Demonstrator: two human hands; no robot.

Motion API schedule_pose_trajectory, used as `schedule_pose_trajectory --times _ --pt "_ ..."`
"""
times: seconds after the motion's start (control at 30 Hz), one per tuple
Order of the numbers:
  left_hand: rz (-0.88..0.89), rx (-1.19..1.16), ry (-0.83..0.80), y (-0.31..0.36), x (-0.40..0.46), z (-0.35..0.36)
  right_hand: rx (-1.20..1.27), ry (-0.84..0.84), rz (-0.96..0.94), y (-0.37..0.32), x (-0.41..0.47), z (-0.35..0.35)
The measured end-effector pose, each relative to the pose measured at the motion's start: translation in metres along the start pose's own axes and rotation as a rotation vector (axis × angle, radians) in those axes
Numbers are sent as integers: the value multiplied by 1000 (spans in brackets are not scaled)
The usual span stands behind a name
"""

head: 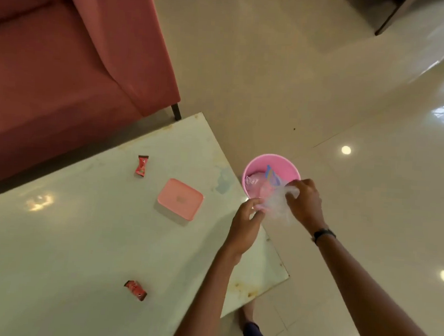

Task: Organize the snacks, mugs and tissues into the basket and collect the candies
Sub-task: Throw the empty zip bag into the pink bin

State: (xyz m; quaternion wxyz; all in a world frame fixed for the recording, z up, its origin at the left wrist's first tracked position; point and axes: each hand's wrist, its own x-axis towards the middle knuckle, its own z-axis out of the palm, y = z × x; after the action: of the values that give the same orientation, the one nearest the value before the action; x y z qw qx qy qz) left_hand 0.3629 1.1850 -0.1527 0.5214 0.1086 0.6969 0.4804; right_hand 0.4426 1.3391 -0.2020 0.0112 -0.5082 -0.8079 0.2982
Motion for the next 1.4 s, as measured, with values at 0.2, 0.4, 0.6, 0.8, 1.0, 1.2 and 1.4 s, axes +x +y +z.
schedule_pose_trajectory --times 0.2,0.4,0.6,0.8,1.0,1.2,1.4 --pt "11 -78 54 -24 57 20 -127 -103 0 38 73 76" --pt "51 -166 74 -40 89 21 -122 -319 74 62 121 149" --pt "64 -219 78 -44 100 21 -356 -457 155 95 138 173" --pt "63 -206 98 -40 93 19 -329 -65 -2 89 120 149" --pt "74 -209 115 -42 90 16 -238 -434 0 92 112 169" --pt "95 -223 116 -50 91 16 -354 -595 -108 122 134 200" --pt "88 -212 170 -36 68 11 -203 -21 -128 60 87 123"
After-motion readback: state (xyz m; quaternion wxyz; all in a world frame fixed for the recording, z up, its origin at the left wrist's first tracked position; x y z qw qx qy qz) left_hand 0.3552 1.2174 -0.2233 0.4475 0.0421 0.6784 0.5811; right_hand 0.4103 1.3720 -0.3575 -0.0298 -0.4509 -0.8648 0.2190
